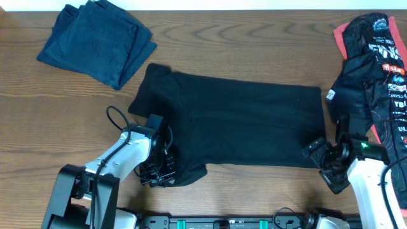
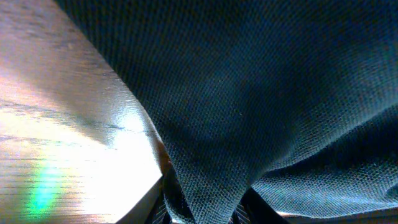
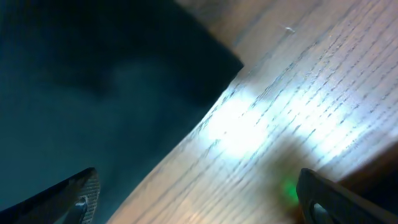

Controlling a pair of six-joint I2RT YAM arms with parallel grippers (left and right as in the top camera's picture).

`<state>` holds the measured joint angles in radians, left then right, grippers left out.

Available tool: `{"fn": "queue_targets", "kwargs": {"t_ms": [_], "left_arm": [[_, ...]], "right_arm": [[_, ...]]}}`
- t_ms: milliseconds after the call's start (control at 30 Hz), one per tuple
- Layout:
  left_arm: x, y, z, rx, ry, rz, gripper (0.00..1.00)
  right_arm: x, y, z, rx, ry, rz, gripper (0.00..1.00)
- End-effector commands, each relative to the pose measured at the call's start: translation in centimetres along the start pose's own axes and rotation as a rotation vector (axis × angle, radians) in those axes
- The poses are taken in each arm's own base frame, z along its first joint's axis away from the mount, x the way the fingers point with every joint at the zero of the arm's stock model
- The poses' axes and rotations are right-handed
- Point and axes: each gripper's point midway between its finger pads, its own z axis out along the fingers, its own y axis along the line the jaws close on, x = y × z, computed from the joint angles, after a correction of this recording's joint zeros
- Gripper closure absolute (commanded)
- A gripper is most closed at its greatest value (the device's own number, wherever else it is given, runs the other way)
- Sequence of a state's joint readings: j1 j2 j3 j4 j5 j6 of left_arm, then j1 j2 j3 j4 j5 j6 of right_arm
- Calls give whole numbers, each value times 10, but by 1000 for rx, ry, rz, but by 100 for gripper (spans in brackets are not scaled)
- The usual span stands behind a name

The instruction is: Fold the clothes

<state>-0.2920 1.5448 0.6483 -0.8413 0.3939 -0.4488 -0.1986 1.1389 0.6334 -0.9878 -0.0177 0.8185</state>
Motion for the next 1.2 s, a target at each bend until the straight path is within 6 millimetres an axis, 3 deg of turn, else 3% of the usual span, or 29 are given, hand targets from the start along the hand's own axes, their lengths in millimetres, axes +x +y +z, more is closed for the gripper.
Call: {"fn": "queue_targets", "kwargs": {"t_ms": [0, 367, 600, 900, 967, 1100, 1167], "left_arm": [[1, 4, 3, -15, 0, 2, 70], [1, 4, 3, -14, 0, 2, 70], [1, 4, 3, -14, 0, 2, 70], [1, 4, 3, -14, 0, 2, 70], [1, 4, 3, -14, 1, 2, 70], [1, 3, 3, -10, 2, 2, 70], [1, 3, 3, -11, 2, 3, 81]], "right_arm": [[-5, -9, 7, 15, -17, 72, 1], [-13, -16, 28, 38, -7, 154, 3], [-18, -11, 41, 47, 7, 179, 18], [-20, -13, 50, 77, 14, 202, 27], [-21, -15, 50, 87, 6, 212, 34], [-23, -13, 50, 79, -2, 216, 62], [-23, -13, 50, 79, -2, 217, 73]]}}
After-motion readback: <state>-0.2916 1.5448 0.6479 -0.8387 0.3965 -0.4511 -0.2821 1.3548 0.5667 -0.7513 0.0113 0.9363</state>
